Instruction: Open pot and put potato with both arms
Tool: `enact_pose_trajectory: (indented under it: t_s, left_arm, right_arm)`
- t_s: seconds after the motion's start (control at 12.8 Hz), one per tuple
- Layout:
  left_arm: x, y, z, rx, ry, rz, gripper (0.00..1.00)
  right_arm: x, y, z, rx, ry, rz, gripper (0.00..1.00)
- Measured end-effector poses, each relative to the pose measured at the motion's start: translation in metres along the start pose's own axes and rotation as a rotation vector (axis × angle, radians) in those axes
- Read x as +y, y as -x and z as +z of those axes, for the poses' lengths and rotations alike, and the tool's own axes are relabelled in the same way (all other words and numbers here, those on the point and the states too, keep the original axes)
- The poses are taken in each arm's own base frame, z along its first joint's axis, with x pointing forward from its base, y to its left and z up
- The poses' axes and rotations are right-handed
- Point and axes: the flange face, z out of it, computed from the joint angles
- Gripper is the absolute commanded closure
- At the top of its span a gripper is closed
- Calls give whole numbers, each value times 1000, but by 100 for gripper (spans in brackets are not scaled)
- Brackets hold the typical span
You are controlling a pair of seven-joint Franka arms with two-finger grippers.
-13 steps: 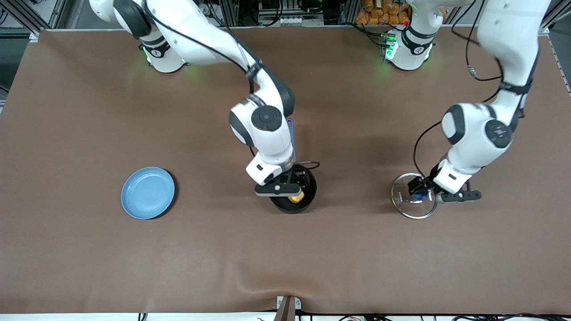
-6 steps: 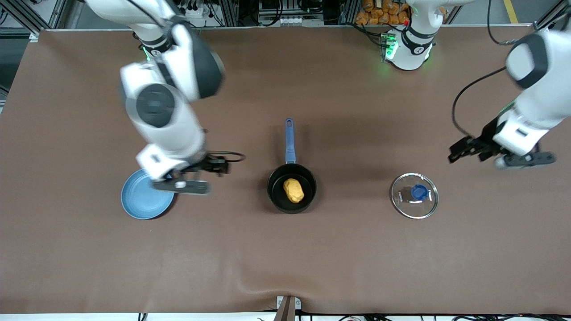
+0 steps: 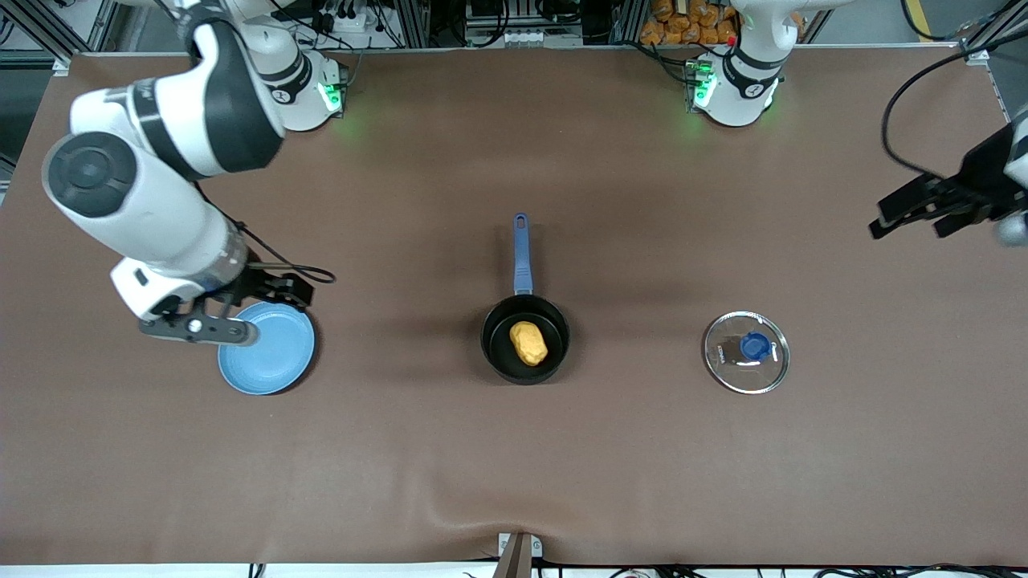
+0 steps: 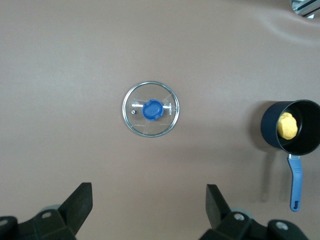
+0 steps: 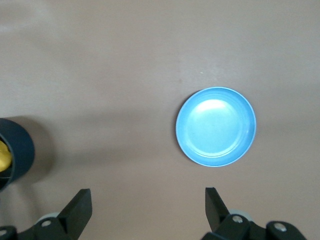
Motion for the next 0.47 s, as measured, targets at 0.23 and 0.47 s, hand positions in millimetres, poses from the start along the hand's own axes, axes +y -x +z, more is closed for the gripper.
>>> enact_pose_trajectory:
  t_s: [0.23,0.47]
  left_arm:
    - [-1,1,-10,-6,-50,10,0]
    - [-2,0,-9,-15,-61,12,0]
  right_arm:
    - [61,15,3,-4,-11,-7,0]
    - [111,30,-1,22,-27,-8,0]
